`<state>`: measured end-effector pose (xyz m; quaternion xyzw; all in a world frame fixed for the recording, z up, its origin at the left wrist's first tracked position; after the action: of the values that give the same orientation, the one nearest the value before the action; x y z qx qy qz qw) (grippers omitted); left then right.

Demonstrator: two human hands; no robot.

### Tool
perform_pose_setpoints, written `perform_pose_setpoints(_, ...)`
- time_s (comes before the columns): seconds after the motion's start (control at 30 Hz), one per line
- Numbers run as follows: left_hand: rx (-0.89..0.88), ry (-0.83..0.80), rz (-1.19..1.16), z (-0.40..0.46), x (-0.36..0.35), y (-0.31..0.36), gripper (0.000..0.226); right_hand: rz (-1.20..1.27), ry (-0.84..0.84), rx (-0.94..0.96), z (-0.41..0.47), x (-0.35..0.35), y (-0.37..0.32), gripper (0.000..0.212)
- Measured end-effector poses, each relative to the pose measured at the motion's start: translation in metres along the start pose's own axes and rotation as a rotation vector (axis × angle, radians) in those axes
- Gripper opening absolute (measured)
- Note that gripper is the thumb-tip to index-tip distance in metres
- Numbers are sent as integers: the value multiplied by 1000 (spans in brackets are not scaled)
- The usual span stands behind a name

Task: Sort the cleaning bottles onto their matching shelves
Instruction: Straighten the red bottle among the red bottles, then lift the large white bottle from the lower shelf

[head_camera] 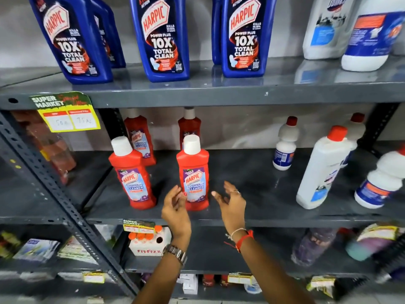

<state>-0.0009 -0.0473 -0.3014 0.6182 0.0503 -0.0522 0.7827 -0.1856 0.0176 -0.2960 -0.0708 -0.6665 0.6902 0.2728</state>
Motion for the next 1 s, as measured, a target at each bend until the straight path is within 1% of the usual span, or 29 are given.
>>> perform_pose_setpoints(0.07, -35, 27, 1, -14, -7, 4, 26, 52, 72, -19, -11, 28, 12, 46)
perform_pose_setpoints(0.13, -41, -29, 26, -31, -31, 5, 22, 70, 183, -46, -21, 67, 29, 38)
perform_pose_setpoints(0.2, -11, -133, -12, -45, -71, 0, 25, 57, 306, -61, -32, 113, 41, 32)
perform_pose_setpoints(0.27, 46, -247, -50, -59, -119, -6, 28, -21, 422, -80, -44, 165, 47, 28)
perform_pose_setpoints(0.37, 112, -436, -77, -79, -200, -9, 34, -116, 504, -116, -41, 241, 58, 28)
perform_pose_setpoints(0.43, 153, -576, -92, -91, -254, -10, 44, -175, 438, -138, -21, 280, 70, 29)
perform_pose_setpoints(0.5, 193, -661, -110, -98, -289, -11, 51, -227, 290, -120, 3, 297, 74, 41)
perform_pose_setpoints(0.53, 200, -683, -120, -101, -305, -11, 52, -230, 216, -106, 12, 306, 71, 41)
perform_pose_setpoints(0.6, 192, -703, -139, -104, -325, -14, 49, -280, 62, -80, 32, 315, 66, 35)
perform_pose_setpoints(0.7, 154, -717, -75, -106, -344, -18, 55, -319, -155, -109, 57, 317, 69, 45)
perform_pose_setpoints(0.77, 126, -693, -18, -104, -348, -17, 52, -309, -268, -124, 69, 316, 75, 49)
perform_pose_setpoints(0.87, 95, -668, 16, -104, -352, -15, 45, -265, -326, -98, 77, 319, 83, 49)
perform_pose_setpoints(1.0, 122, -646, 24, -112, -341, -14, 38, -194, -266, -25, 63, 325, 89, 42)
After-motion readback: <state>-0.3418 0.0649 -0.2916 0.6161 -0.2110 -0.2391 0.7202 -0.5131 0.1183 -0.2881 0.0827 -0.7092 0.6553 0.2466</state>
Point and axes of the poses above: each hand's wrist, its own z-axis towards the middle knuckle, its own x-axis out of the back of the hand, y = z × x, the point moved 8 cm from there along z, towards the middle knuckle, and after that the axes turned 13 degrees about -y, right-handed, at the moved point
